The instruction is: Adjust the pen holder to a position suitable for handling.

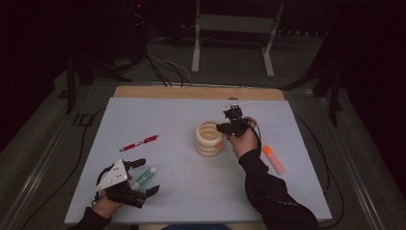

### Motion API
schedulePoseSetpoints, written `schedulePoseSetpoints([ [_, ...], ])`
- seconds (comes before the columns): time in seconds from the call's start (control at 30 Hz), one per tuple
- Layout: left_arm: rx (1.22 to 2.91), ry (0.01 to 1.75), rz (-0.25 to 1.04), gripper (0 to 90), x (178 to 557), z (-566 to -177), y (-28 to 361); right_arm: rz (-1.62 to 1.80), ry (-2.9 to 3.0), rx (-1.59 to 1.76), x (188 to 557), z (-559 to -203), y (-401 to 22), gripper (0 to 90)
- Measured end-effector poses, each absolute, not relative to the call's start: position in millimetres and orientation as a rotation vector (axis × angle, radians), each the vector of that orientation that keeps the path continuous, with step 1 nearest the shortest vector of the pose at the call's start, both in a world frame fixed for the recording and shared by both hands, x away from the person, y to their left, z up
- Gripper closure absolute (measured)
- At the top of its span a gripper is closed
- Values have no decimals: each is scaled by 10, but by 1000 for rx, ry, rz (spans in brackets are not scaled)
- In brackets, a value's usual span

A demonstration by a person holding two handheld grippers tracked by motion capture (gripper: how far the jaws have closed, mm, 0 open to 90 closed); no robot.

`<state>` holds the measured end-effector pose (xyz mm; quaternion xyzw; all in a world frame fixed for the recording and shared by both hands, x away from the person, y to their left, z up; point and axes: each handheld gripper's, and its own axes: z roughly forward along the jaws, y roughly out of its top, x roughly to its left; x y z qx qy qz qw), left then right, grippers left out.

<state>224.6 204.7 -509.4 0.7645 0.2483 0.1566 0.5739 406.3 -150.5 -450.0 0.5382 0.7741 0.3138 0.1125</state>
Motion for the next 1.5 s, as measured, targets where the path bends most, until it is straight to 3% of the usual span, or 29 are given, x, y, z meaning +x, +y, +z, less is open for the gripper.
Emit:
schedulePoseSetpoints([
  [0.8, 1792, 580, 369, 3, 2242, -5079, 2040, 1065, 2241, 1424, 3873, -4192, -1655, 358],
  [0.97, 1795, 572, 372, 3, 2239, -5047, 2039, 1116, 2224, 1376, 3782, -4120, -1732, 236],
  [1.0, 1796, 571, 371, 3, 2238, -5040, 2038, 1142, 2231, 1344, 3740, -4102, -1775, 157],
  [1.23, 1797, 536, 345, 3, 2251, -4960, 2022, 1236, 2259, 1253, 3596, -4085, -1899, 41],
  [1.5, 1800, 513, 317, 3, 2276, -4880, 2014, 1313, 2238, 1223, 3396, -4143, -2054, 29],
])
